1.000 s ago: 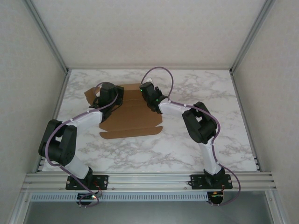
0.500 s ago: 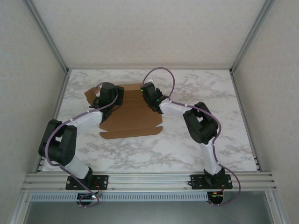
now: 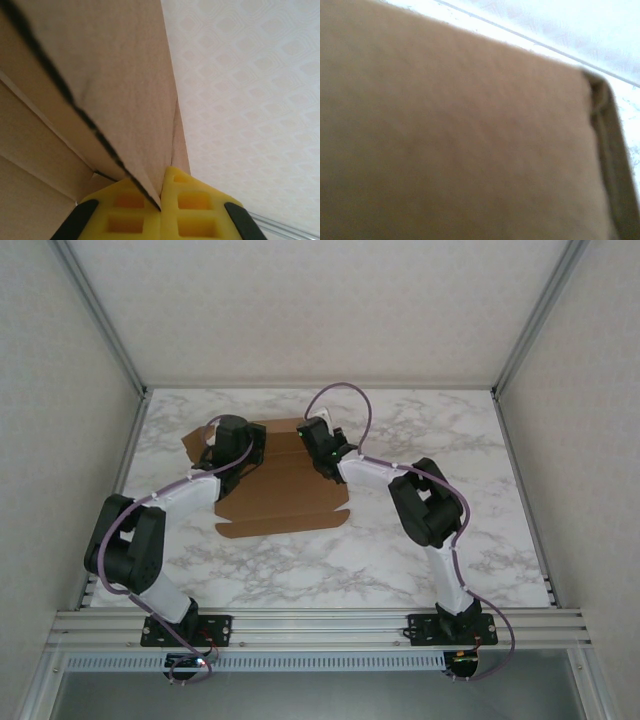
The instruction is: Fold the paper box
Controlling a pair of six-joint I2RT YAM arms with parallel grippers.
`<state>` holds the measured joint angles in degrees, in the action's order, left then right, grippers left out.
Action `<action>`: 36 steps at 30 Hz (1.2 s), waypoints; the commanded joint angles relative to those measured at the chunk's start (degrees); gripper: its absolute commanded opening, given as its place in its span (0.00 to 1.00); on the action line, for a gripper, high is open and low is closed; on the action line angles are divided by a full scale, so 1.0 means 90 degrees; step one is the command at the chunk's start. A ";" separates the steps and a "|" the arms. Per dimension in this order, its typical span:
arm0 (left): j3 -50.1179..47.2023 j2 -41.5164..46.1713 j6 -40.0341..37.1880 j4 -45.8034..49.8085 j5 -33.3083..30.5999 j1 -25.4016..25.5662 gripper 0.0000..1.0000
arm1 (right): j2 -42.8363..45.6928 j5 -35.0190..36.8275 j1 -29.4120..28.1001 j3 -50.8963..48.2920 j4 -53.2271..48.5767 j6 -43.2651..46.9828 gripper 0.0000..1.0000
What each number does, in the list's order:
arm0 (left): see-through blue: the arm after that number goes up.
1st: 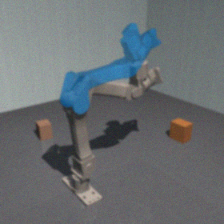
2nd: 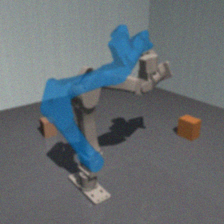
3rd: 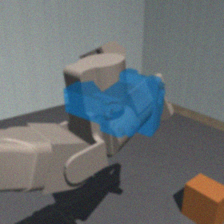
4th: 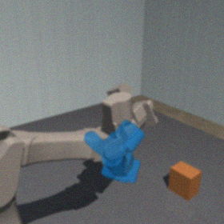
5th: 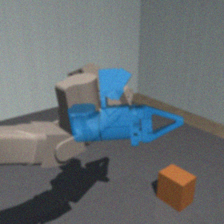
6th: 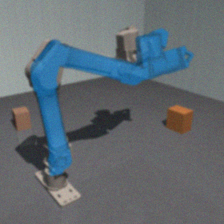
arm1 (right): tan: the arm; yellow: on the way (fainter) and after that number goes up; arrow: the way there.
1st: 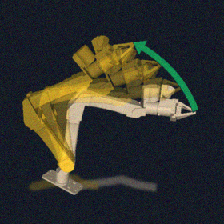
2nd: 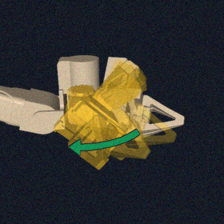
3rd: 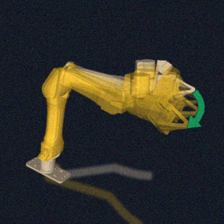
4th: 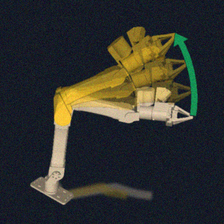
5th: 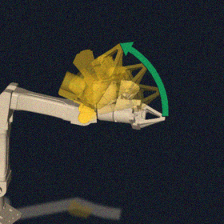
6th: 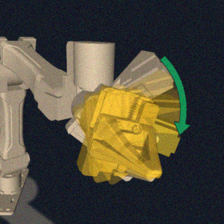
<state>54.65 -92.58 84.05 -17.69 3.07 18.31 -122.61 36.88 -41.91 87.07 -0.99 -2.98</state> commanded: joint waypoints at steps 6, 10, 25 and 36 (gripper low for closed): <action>-0.0018 -0.0389 -0.0084 0.0926 0.0254 0.0107 0.00 | 0.1802 -0.1678 0.0071 -0.1799 0.0922 0.0529 0.72; -0.0057 -0.0460 -0.0124 0.0835 0.0230 0.0114 0.00 | 0.2737 -0.2831 0.0121 -0.2602 0.1381 0.0632 0.78; -0.0252 -0.0431 -0.0327 0.0738 0.0076 0.0114 0.00 | 0.2940 -0.3534 0.1007 -0.0961 -0.0586 -0.1085 0.73; -0.0263 -0.0601 -0.0372 0.0355 0.0553 0.0124 0.03 | 0.1694 -0.3659 0.1107 -0.0011 -0.1377 -0.1368 0.68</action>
<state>54.68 -94.70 82.06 -21.26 3.68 18.41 -105.49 4.38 -32.45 83.61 -8.99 -14.20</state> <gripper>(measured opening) 0.054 0.688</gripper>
